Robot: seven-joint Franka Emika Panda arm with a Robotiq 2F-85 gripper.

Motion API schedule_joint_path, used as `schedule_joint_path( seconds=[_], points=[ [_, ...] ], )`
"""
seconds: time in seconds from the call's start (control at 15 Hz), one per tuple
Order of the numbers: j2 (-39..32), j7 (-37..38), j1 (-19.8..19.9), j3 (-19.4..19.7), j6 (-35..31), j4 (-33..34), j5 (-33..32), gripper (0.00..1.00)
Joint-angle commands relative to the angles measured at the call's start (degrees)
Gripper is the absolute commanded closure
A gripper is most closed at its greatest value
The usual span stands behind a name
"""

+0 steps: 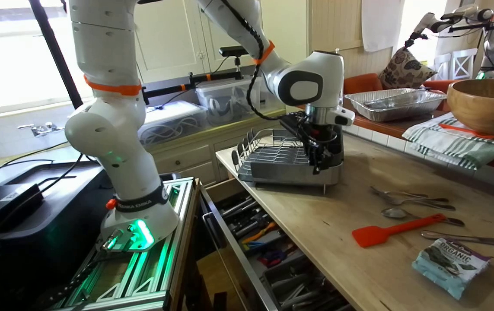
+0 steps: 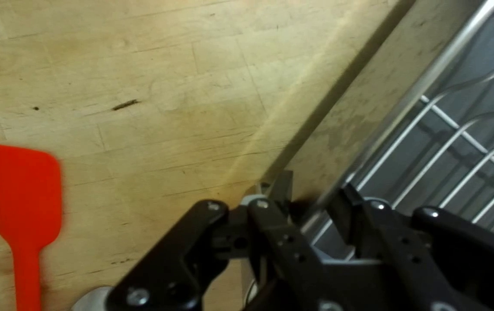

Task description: Turn the drying rack

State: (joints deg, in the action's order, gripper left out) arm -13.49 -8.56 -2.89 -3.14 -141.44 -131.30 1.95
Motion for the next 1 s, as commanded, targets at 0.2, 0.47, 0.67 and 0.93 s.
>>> schedule_joint_path(
  seconds=[0.2,0.47,0.67,0.93],
  points=[
    [-3.36,-7.11,1.45,0.26,7.19,6.21,-4.69,0.93],
    [-5.1,-10.19,1.65,0.35,8.89,9.44,-8.21,0.93],
    [-6.74,-11.0,1.36,0.51,8.59,11.73,-11.01,0.93],
    [-8.58,-13.29,0.81,0.09,7.41,14.48,-15.12,0.93]
  ],
)
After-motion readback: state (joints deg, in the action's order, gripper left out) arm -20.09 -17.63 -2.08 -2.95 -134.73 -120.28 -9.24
